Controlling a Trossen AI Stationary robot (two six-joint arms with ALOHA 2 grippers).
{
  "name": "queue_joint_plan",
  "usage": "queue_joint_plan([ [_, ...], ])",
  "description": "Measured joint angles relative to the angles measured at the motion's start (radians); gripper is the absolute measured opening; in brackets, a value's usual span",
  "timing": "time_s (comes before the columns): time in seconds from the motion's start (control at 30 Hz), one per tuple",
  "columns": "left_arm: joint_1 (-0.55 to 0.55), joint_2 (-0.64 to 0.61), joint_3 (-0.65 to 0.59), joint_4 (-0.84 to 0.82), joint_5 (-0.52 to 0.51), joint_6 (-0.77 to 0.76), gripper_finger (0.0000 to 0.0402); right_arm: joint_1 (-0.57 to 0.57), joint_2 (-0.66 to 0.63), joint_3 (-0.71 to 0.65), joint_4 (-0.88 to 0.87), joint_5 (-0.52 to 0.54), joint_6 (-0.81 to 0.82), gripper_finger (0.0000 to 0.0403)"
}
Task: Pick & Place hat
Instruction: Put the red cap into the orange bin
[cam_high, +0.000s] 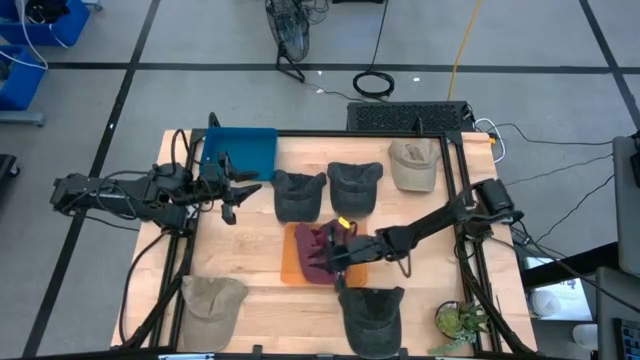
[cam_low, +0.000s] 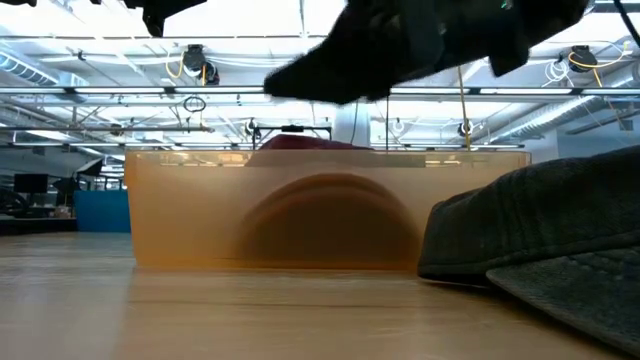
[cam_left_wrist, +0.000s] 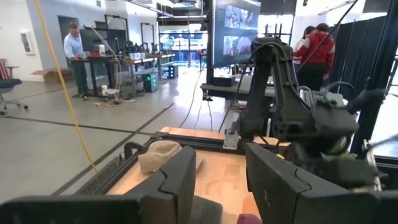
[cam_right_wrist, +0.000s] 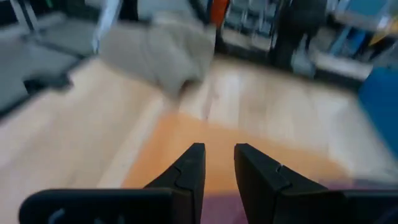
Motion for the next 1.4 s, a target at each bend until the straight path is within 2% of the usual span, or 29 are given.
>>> queue_joint_plan([
  [0.2, 0.0, 0.0, 0.0, 0.0, 0.0, 0.009, 0.0143, -0.019, 0.08, 0.129, -0.308, 0.034, 0.069, 0.0073],
  [0.37, 0.0, 0.0, 0.0, 0.0, -0.01, 0.024, 0.0143, -0.022, 0.115, 0.167, -0.353, 0.035, 0.073, 0.0073],
  [0.6, 0.0, 0.0, 0.0, 0.001, -0.016, 0.024, 0.0143, -0.024, 0.084, 0.167, -0.476, 0.035, 0.117, 0.0073],
  [0.8, 0.0, 0.0, 0.0, 0.0, -0.016, 0.029, 0.0143, -0.039, 0.086, 0.165, -0.474, 0.027, 0.102, 0.0073],
  [1.0, 0.0, 0.0, 0.0, -0.005, -0.016, 0.028, 0.0143, -0.018, 0.016, 0.16, -0.452, 0.027, 0.068, 0.0073],
  [1.23, 0.0, 0.0, 0.0, -0.005, -0.016, 0.023, 0.0143, 0.028, -0.106, 0.161, -0.548, 0.034, 0.076, 0.0073],
  [1.3, 0.0, 0.0, 0.0, -0.005, -0.016, 0.024, 0.0143, 0.037, -0.138, 0.153, -0.586, 0.078, 0.077, 0.0073],
  [1.4, 0.0, 0.0, 0.0, -0.006, -0.016, 0.024, 0.0143, 0.042, -0.178, 0.109, -0.623, 0.199, 0.088, 0.0073],
])
